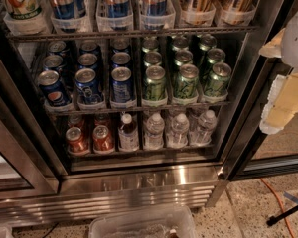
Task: Pick pepsi can from middle shelf of fridge
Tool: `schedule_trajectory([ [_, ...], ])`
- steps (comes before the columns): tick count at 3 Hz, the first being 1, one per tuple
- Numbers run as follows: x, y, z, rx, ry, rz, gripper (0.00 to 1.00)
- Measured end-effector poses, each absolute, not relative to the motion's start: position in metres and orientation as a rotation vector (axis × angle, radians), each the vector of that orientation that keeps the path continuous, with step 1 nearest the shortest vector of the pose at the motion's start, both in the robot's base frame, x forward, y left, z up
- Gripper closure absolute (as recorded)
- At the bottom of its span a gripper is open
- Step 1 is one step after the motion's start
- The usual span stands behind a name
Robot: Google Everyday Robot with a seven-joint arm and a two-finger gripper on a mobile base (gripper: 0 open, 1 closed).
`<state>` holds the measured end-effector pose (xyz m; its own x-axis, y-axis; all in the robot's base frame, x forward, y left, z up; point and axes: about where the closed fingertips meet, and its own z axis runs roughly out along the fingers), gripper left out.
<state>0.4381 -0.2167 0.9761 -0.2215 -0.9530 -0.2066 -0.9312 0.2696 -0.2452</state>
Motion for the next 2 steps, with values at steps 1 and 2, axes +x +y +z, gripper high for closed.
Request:
schedule_trajectory([
  [1, 0.4381, -0.2166, 0.9761, -1.725, 2.232, -0.098, 0.00],
  [2, 0.4373, -0.2094, 0.9808, -1.740, 2.206, -0.098, 0.00],
])
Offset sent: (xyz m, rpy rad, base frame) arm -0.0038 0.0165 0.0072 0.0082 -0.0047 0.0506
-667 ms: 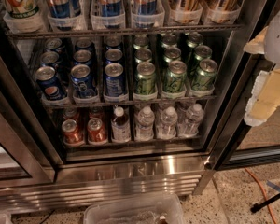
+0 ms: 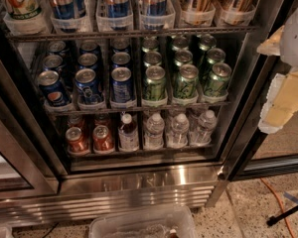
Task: Pick pepsi can from middle shelf of fridge
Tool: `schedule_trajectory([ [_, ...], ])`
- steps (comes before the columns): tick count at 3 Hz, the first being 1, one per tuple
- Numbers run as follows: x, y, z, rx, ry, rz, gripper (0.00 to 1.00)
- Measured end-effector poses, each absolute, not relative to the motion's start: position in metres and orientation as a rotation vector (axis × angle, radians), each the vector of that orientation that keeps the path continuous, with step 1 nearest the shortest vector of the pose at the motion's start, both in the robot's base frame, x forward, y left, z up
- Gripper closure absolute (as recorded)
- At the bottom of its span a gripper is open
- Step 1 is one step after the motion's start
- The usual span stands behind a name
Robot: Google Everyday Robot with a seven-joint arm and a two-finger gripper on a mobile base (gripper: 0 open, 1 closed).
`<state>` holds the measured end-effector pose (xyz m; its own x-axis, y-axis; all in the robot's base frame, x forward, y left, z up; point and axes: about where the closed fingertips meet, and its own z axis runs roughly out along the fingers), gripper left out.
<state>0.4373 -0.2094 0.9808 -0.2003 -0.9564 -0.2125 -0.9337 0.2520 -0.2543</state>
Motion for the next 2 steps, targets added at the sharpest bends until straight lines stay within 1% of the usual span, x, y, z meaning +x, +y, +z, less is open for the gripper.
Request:
schedule_trajectory([
  [1, 0.432, -0.183, 0.992, -1.775, 2.121, -0.039, 0.00],
  [2, 0.428, -0.148, 1.009, -1.742, 1.997, 0.114, 0.00],
])
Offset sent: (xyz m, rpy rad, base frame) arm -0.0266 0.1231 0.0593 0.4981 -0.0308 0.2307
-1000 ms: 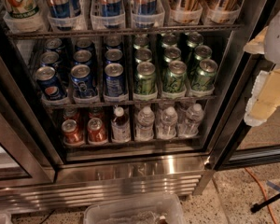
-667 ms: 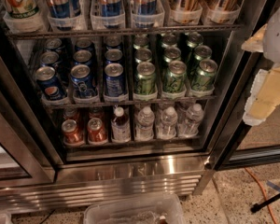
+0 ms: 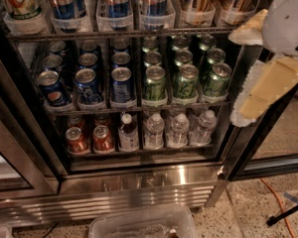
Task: Pick pepsi can from middle shelf of fridge
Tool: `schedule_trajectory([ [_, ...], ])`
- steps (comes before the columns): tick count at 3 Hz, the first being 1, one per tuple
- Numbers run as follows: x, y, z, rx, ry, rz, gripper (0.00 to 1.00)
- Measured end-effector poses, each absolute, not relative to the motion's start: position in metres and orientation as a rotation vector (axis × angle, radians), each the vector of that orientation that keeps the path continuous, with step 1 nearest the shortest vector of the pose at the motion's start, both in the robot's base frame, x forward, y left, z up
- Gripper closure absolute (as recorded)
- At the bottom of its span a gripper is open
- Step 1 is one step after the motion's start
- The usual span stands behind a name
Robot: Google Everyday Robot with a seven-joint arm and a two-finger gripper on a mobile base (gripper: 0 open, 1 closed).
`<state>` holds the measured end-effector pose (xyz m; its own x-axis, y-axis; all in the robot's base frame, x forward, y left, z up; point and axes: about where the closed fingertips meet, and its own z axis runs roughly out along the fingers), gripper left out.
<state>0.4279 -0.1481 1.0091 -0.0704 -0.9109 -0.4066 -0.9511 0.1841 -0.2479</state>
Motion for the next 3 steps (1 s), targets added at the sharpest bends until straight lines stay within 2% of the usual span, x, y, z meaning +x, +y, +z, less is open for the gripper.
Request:
schedule_trajectory([
  [1, 0.423, -0.101, 1.023, -1.638, 1.884, 0.298, 0.00],
  [2, 0.417, -0.081, 1.039, -1.605, 1.828, 0.379, 0.00],
  [3, 0.417, -0.081, 1.039, -1.607, 1.829, 0.377, 0.00],
])
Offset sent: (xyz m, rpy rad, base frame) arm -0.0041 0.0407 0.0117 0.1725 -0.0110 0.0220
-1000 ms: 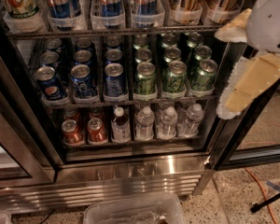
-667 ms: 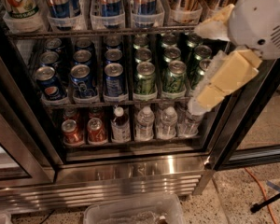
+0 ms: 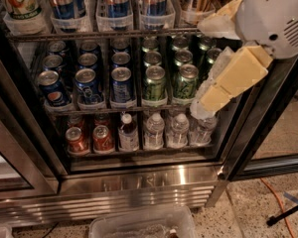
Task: Pick pepsi can from middle shelf of fridge
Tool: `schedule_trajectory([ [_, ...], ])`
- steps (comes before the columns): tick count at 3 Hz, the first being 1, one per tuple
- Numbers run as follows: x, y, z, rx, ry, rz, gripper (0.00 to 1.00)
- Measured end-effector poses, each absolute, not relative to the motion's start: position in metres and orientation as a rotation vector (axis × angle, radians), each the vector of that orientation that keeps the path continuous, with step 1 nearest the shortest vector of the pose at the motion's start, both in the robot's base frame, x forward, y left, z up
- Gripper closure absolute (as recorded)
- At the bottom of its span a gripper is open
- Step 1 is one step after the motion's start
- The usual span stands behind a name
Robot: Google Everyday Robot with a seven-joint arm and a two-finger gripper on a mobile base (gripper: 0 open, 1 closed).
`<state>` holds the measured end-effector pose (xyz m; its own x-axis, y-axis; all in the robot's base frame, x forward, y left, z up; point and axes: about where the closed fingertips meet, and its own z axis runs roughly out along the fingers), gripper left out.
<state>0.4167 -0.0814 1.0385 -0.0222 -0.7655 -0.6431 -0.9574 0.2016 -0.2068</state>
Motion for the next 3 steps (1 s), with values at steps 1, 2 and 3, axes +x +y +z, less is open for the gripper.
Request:
schedule_trajectory([
  [1, 0.423, -0.085, 1.019, -1.618, 1.897, 0.297, 0.00],
  [2, 0.441, -0.106, 0.965, -1.614, 1.997, 0.145, 0.00],
  [3, 0.462, -0.117, 0.913, -1.613, 2.014, 0.052, 0.00],
])
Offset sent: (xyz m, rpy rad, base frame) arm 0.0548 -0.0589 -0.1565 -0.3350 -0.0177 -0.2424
